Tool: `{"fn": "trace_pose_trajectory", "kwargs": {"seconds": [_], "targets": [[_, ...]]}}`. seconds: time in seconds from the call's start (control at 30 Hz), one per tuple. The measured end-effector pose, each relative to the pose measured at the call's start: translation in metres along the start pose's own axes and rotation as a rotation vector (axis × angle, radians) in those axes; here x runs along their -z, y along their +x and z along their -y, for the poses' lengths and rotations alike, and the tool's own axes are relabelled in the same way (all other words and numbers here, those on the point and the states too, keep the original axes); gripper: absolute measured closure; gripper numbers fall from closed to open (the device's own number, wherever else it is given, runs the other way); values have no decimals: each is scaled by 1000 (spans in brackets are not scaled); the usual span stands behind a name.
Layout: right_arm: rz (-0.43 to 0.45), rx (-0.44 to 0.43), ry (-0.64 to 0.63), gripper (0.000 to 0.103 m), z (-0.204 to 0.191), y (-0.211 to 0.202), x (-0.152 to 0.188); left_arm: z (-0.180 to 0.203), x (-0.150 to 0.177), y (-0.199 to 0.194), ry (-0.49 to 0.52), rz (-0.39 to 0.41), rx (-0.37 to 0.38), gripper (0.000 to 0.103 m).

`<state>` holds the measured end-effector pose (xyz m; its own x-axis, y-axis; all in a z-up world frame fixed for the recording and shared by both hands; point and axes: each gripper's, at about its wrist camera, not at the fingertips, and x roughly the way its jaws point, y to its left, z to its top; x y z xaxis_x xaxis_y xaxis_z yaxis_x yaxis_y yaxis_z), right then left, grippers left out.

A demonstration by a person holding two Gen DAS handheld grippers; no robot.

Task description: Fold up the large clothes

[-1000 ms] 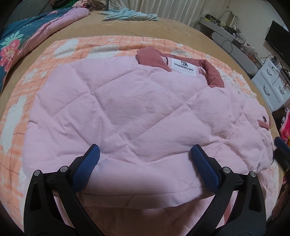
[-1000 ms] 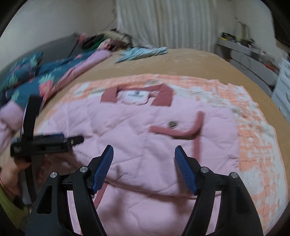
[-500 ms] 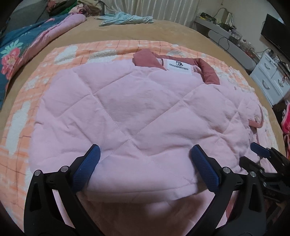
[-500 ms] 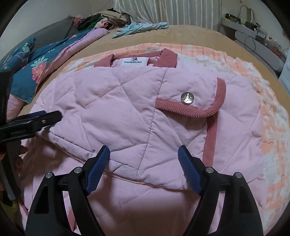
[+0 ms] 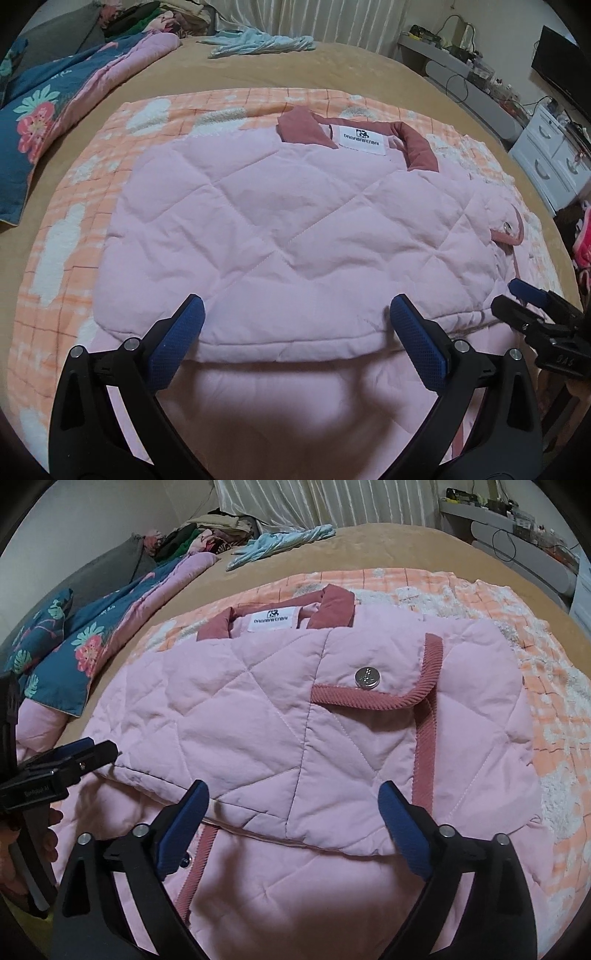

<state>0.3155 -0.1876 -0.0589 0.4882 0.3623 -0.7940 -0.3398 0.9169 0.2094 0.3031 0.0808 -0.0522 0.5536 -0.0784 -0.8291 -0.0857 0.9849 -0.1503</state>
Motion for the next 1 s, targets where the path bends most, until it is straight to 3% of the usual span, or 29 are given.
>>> {"fn": "trace_pose_trajectory", "kwargs": {"seconds": [0.37,1.0], "targets": [[42,50,0,4,4,-25,-6,3,-1,-24,-12,14,-7,8],[154,39,-23,4,-5,-84,-13,22,-2,-84,22,98,-2,8]]}}
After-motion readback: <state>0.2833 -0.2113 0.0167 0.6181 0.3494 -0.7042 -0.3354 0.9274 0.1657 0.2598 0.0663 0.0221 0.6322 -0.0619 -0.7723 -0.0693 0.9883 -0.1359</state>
